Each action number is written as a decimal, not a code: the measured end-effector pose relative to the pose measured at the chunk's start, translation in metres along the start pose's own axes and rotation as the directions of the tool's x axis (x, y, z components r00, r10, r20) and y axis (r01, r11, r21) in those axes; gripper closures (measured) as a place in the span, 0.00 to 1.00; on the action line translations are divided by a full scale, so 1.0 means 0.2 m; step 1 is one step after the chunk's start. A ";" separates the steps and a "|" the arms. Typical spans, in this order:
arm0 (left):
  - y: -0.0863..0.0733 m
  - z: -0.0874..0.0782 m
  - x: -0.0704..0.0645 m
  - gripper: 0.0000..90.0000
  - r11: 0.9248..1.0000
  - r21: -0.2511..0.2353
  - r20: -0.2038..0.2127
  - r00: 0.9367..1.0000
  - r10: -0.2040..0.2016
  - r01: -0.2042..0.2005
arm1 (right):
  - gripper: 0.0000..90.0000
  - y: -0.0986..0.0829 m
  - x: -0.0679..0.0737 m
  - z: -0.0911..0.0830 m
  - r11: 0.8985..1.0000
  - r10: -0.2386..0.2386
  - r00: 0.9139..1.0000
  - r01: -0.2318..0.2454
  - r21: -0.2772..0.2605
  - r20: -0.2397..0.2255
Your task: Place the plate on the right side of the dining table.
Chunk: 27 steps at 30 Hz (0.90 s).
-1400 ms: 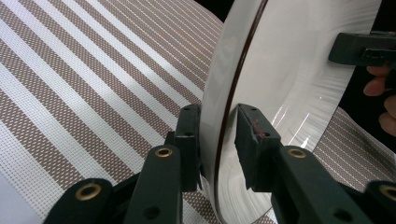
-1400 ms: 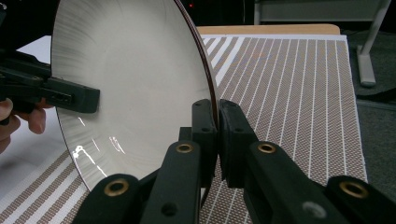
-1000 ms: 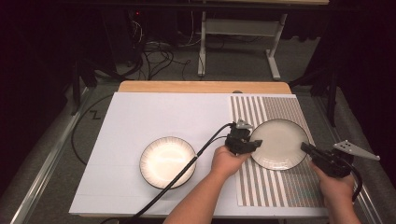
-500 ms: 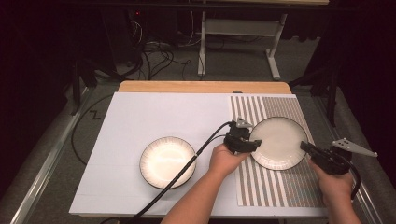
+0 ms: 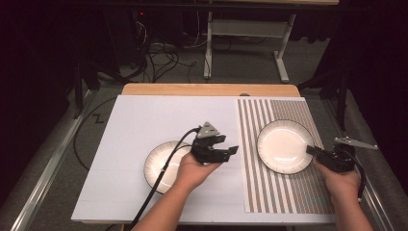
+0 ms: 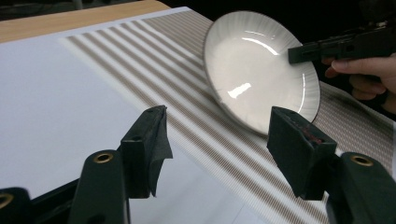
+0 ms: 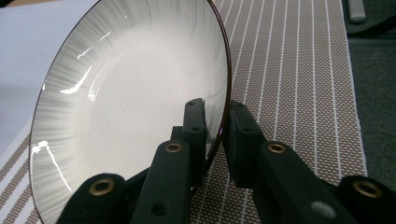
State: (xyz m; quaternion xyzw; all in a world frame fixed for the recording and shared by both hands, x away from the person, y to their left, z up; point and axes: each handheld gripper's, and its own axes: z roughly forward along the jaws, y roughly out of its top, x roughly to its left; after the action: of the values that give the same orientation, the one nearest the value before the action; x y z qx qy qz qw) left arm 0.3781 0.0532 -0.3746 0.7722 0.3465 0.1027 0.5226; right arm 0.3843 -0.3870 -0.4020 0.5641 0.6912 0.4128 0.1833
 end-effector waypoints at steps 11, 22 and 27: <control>-0.20 -0.39 0.20 0.37 0.996 -0.074 -0.068 0.996 -0.052 0.047 | 0.83 -0.02 -0.03 0.09 0.998 0.035 0.996 -0.039 0.055 0.077; -0.35 -0.69 0.30 0.23 0.987 -0.159 -0.195 0.981 -0.014 -0.018 | 0.32 0.00 0.36 -0.10 0.960 -0.198 0.980 0.192 -0.206 -0.009; -0.39 -0.76 0.31 0.18 0.979 -0.206 -0.209 0.977 -0.042 -0.002 | 0.13 -0.04 0.54 -0.12 0.944 -0.241 0.964 0.206 -0.257 -0.112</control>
State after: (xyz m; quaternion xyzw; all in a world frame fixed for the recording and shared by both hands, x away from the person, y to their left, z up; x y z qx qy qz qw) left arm 0.3111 0.2227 -0.3900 0.6953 0.3957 0.2145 0.5603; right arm 0.3302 -0.2942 -0.3718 0.4244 0.7062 0.5099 0.2472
